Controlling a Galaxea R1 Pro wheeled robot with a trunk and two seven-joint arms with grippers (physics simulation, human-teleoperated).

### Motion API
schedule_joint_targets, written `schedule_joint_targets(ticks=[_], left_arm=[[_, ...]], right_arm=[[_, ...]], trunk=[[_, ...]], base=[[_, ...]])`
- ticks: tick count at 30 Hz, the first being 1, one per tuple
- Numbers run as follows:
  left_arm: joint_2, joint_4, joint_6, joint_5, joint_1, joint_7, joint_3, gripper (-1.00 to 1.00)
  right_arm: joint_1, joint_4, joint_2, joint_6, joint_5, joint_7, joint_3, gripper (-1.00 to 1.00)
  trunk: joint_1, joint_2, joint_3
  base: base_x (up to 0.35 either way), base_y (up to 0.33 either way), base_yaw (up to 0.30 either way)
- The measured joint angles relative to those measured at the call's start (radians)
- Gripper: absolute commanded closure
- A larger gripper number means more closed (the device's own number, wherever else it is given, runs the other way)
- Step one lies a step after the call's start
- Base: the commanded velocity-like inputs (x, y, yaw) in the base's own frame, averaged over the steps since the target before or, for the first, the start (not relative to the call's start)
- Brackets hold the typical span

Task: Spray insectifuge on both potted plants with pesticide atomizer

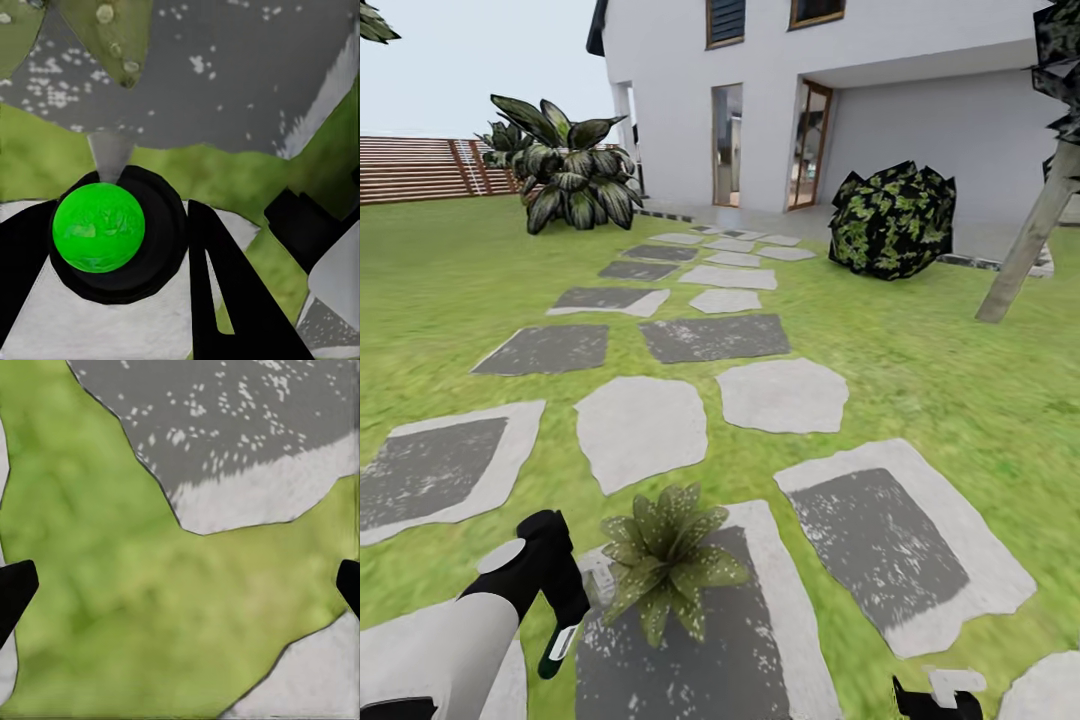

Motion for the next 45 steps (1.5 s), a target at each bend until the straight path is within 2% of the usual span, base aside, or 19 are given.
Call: schedule_joint_targets(ticks=[14, 28, 31, 38, 43, 45], left_arm=[[-0.002, -0.009, 0.001, 0.001, 0.000, -0.002, -0.001, 1.00], [-0.002, -0.014, 0.003, 0.000, -0.001, -0.005, -0.001, 1.00], [-0.005, -0.014, 0.028, 0.001, -0.001, -0.005, -0.003, 1.00], [-0.025, -0.015, 0.046, 0.001, -0.001, -0.005, -0.005, 1.00], [-0.084, -0.015, 0.047, 0.004, -0.013, -0.005, -0.007, 1.00], [-0.097, -0.025, 0.046, 0.005, -0.015, -0.003, -0.006, 1.00]], right_arm=[[0.000, 0.001, 0.000, 0.000, 0.001, -0.001, 0.000, -1.00], [0.000, 0.001, -0.001, 0.000, 0.002, -0.001, 0.000, -1.00], [0.000, 0.001, 0.000, 0.000, 0.001, -0.001, 0.000, -1.00], [0.000, 0.001, 0.000, 0.000, 0.001, 0.000, 0.000, -1.00], [0.000, 0.000, -0.001, 0.000, 0.000, -0.001, -0.001, -1.00], [0.000, 0.000, -0.001, 0.000, 0.000, -0.001, 0.000, -1.00]], trunk=[[0.000, 0.000, 0.000], [0.001, 0.000, 0.000], [0.000, 0.000, 0.000], [0.000, 0.000, 0.000], [0.000, 0.000, 0.000], [0.000, 0.000, 0.000]], base=[[-0.026, -0.270, -0.263], [-0.210, -0.223, -0.263], [-0.104, -0.245, -0.263], [0.054, -0.270, -0.263], [0.202, -0.207, -0.263], [0.101, -0.046, -0.263]])
